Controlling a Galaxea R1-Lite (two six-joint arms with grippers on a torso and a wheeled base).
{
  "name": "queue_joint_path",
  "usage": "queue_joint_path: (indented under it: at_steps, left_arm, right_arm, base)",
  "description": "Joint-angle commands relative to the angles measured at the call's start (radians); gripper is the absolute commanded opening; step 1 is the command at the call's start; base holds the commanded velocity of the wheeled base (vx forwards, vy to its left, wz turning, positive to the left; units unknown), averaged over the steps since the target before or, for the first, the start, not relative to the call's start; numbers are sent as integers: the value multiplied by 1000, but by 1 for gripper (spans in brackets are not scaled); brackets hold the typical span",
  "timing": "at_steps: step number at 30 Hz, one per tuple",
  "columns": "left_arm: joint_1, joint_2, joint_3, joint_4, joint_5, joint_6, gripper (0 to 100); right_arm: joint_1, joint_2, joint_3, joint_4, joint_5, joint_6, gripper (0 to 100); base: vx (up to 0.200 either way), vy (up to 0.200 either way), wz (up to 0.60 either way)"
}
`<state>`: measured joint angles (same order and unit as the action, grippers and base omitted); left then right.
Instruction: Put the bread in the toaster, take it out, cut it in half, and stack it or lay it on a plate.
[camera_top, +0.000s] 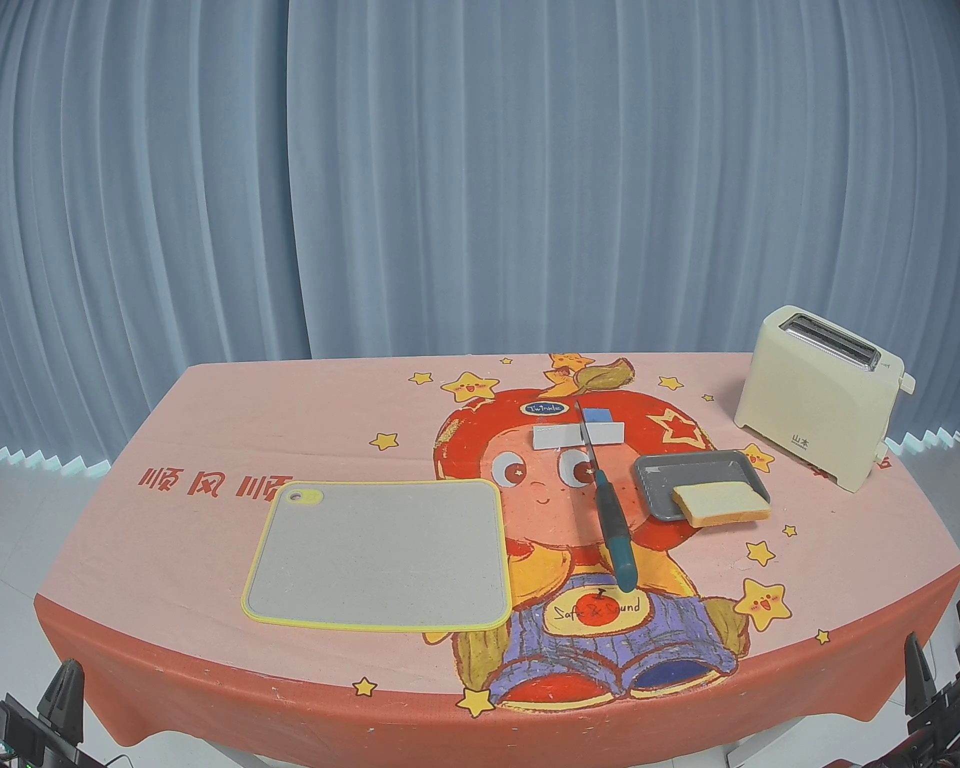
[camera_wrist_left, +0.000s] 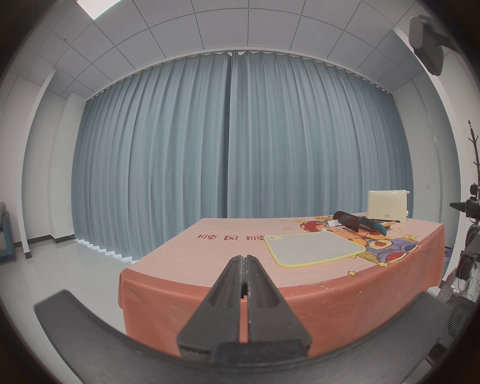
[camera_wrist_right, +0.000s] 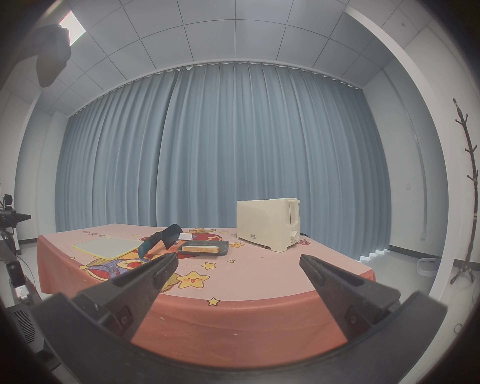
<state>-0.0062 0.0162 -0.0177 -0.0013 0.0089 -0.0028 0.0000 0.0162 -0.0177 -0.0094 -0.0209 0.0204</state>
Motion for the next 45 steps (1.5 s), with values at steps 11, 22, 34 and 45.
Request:
queue_joint_path:
  at_steps: [11,22,34,45]
  left_arm:
    - [0,-4,18,0,0,1,0]
    - [0,-5,18,0,0,0,0]
    - [0,-5,18,0,0,0,0]
    - [0,-4,18,0,0,0,0]
  right_arm:
    - [-2,-16,16,-184,-14,-45,100]
    - [0,-16,18,-127,-11,-57,100]
    - [-2,-12,10,-104,13,-53,100]
    - [-9,67,-53,-101,88,-42,100]
  base:
    - [0,0,0]
    - [0,0,0]
    - [0,0,0]
    - [0,0,0]
